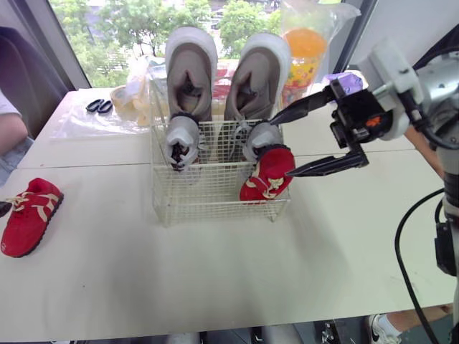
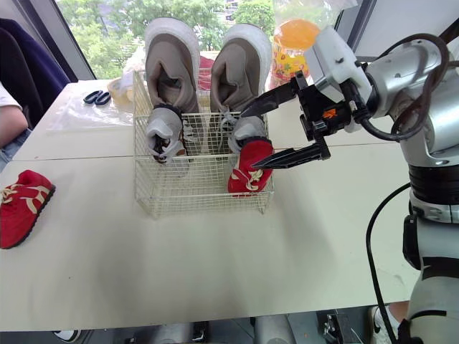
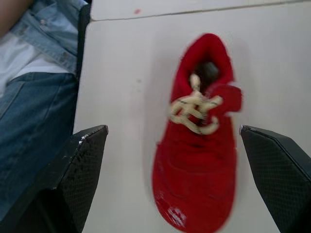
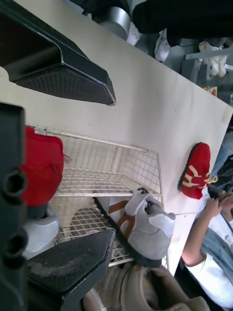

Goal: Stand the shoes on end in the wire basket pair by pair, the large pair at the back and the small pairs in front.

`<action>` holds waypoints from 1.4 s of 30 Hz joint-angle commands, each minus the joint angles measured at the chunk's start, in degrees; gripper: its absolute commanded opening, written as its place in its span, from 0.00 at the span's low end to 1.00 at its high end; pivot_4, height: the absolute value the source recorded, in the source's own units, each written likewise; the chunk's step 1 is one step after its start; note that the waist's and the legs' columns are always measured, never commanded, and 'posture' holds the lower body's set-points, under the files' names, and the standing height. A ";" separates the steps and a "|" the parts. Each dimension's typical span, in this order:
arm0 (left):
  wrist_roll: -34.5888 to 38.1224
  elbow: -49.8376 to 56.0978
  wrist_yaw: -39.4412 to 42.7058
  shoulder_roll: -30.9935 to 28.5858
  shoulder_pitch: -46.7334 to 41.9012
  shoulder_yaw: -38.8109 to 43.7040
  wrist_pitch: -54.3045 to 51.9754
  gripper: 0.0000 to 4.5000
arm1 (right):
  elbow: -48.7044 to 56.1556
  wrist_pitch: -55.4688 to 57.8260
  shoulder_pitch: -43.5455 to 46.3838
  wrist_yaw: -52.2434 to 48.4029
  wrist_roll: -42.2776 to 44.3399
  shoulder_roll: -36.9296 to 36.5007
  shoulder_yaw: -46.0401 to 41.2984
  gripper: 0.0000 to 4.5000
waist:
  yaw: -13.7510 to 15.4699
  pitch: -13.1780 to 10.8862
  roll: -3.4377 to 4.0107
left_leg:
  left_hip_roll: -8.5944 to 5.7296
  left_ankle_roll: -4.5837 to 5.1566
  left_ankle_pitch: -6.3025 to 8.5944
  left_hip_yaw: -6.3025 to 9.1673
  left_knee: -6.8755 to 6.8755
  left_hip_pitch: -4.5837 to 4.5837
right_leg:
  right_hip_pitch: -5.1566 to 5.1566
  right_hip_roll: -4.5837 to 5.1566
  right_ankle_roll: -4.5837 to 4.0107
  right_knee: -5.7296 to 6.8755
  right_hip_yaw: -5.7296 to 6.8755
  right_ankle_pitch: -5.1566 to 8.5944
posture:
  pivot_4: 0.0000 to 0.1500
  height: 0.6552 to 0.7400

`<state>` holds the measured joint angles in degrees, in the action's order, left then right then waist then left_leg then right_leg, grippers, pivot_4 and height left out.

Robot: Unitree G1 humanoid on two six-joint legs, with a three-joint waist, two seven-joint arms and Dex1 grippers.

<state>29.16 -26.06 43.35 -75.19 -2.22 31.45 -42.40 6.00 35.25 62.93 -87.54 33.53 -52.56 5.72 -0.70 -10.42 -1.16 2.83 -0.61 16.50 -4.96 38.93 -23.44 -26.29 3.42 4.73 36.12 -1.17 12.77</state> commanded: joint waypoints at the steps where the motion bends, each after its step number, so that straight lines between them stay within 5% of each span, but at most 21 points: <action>1: -5.17 -7.83 4.57 -2.14 -6.32 -6.50 5.23 1.00 | 2.42 1.53 0.36 0.86 1.62 -0.99 -2.75 0.97 | -0.10 0.00 -0.01 | -0.02 0.00 0.00 -0.10 -0.01 -0.01 | -0.04 0.08 0.01 0.02 0.08 -0.01 | 1.00 1.00; 8: -12.99 -21.47 10.87 -0.33 -19.18 -17.53 10.43 1.00 | 5.46 4.49 -0.96 3.20 2.48 -2.89 -4.50 0.97 | -0.18 0.02 -0.03 | 0.01 0.04 0.03 -0.34 -0.01 -0.02 | -0.15 0.12 0.04 0.07 0.20 -0.02 | 1.00 1.00; 17: -17.60 -25.03 16.08 0.13 -21.67 -21.61 12.66 1.00 | 6.81 5.64 -1.78 4.99 3.24 -3.63 -5.23 0.97 | -0.14 0.03 -0.05 | 0.03 0.04 0.03 -0.34 0.02 -0.01 | -0.16 0.13 0.04 0.11 0.19 -0.02 | 1.00 1.00; 20: -18.45 -25.70 16.11 1.11 -22.01 -22.18 12.89 0.82 | 6.55 5.41 -1.69 5.39 3.10 -3.44 -4.97 1.00 | -0.12 0.03 -0.04 | 0.02 0.05 0.03 -0.35 0.03 -0.01 | -0.16 0.13 0.04 0.11 0.19 -0.03 | 1.00 1.00; 27: -17.81 -23.19 17.55 2.27 -20.44 -20.90 11.75 0.05 | 5.38 4.38 -1.08 5.39 2.17 -2.92 -4.04 1.00 | -0.23 0.04 -0.05 | 0.03 0.05 0.03 -0.34 0.04 0.03 | -0.17 0.11 0.07 0.22 0.19 -0.04 | 1.00 1.00; 29: -14.53 -18.74 18.82 2.62 -18.89 -17.64 9.50 0.02 | 5.13 4.28 -1.00 5.38 2.13 -2.70 -3.96 1.00 | -0.25 0.04 -0.05 | 0.03 0.05 0.03 -0.34 0.06 0.03 | -0.16 0.12 0.06 0.23 0.18 -0.04 | 1.00 1.00; 33: 3.13 11.39 22.01 8.05 -12.30 0.20 -3.16 0.02 | 4.94 4.15 -1.34 5.47 1.89 -2.27 -3.72 1.00 | 0.29 0.03 -0.09 | 0.06 0.05 0.03 -0.34 0.08 -0.01 | -0.17 0.24 0.05 0.21 0.20 -0.03 | 1.00 1.00; 42: 29.52 53.08 -12.66 28.07 -23.39 12.22 -21.95 0.02 | 4.07 3.81 -0.65 4.96 1.41 -0.55 -2.32 1.00 | -0.18 0.13 -0.60 | -0.09 0.06 0.03 0.08 0.23 0.01 | 0.19 0.21 0.65 0.13 0.26 -0.42 | 1.00 1.00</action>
<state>54.17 21.80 37.01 -47.15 -24.27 41.70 -62.57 10.15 39.80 60.85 -82.29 34.98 -53.12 4.05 -0.88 -10.30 -1.76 2.75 -0.56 16.52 -4.84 39.16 -23.41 -26.09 3.59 5.39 36.25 -0.93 12.33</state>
